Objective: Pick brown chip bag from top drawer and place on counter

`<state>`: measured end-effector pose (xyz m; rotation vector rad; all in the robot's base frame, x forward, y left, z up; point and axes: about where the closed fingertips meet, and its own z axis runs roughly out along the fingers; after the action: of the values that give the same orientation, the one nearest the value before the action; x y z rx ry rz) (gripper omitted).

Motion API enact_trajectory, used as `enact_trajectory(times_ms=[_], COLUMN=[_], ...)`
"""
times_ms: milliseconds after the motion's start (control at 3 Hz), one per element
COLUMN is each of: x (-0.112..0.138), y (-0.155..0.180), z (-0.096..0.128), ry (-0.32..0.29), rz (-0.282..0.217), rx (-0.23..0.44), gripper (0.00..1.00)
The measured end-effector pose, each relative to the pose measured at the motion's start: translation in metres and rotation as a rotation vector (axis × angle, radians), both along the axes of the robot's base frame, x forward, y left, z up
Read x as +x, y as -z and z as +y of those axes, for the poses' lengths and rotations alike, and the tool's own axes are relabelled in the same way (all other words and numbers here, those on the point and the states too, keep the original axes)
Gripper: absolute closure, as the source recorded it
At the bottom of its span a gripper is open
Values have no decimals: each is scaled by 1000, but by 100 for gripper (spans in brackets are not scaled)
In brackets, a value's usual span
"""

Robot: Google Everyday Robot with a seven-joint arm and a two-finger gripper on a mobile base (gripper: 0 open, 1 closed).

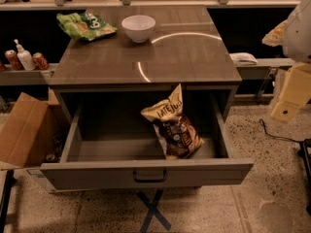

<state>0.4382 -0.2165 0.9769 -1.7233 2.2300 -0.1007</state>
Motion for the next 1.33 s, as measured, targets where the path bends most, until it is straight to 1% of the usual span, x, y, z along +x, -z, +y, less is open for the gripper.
enact_trajectory(times_ms=[333, 667, 1000, 1333], x=[0, 0, -10, -12], y=[0, 15, 46, 97], z=[0, 4, 22, 47], ry=[0, 2, 12, 52], rz=[0, 8, 8, 16], rx=[0, 64, 178, 280], gripper=[0, 0, 0, 0])
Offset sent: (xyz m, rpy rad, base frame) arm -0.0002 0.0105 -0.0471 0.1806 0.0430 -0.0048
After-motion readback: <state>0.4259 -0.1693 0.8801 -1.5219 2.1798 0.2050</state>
